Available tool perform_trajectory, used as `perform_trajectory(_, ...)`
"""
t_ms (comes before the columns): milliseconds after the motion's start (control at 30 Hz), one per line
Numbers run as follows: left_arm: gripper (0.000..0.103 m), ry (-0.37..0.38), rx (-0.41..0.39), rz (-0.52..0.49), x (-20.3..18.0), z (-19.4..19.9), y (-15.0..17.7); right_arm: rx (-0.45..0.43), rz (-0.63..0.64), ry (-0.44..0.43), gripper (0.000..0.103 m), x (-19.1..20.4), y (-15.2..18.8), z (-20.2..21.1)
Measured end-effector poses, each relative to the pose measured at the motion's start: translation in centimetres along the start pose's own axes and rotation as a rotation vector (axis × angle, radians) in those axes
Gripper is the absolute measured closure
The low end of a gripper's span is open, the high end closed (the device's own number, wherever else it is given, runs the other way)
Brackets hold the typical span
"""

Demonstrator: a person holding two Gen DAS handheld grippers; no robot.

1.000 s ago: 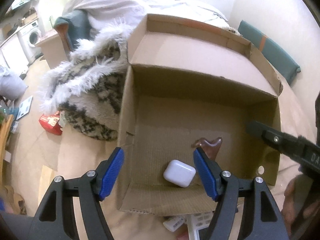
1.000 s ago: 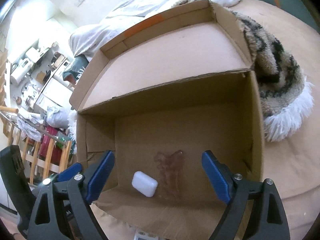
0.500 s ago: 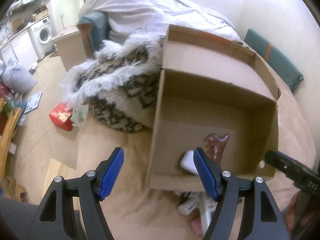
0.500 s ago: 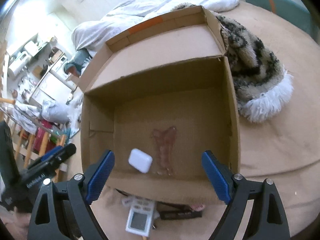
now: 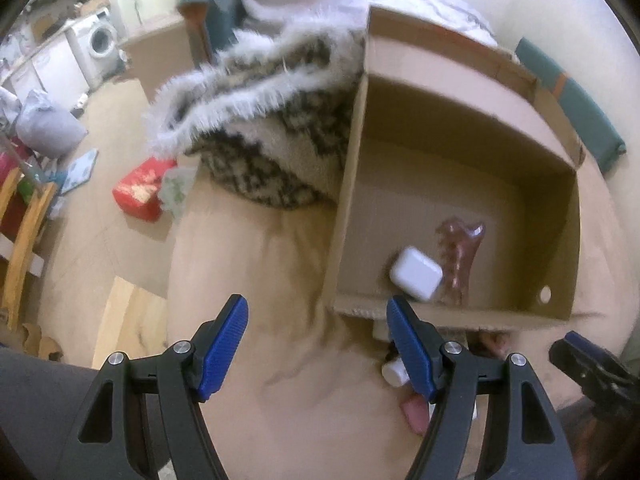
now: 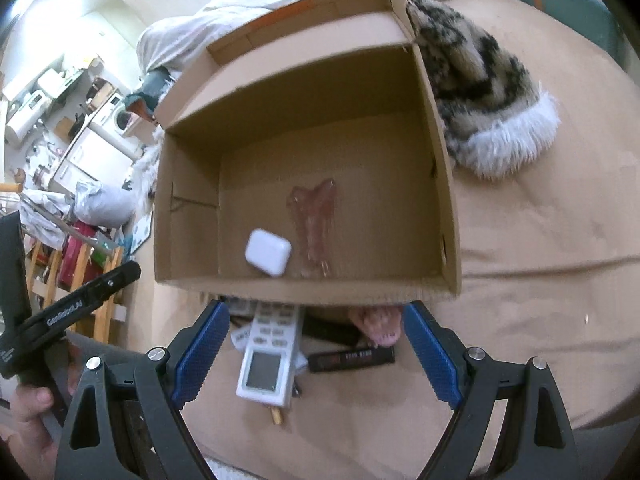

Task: Organize rigid objects
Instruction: 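Move the right gripper to the white GREE remote and close on it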

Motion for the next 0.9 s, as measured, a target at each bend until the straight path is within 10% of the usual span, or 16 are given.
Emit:
perform_trajectory(367,0.034,0.013,0.071,0.008,-0.2,-1.1,0.8,0.242,0.064,-0.056,0.012,4.2,2.8,-5.1)
perform_trajectory(667,0.034,0.009,0.088,0.025,0.3,-1.4,0.9,0.371,0.183,0.084,0.019,6.4,4.4,-10.5)
perform_trajectory(900,0.034,0.01,0.091,0.023,0.1,-1.6,1.0,0.39,0.209,0.1,0.054,6.6,4.6,-11.0)
Point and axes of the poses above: each gripper's, at about its wrist camera, not at the fingertips, and z roughly against the way its jaws point, x to its left, y to its underside, the point moved 4 cm from there along -z, roughly the way its jaws point, and after that the axes turned 12 degrees about -x, right-handed, at the moved point
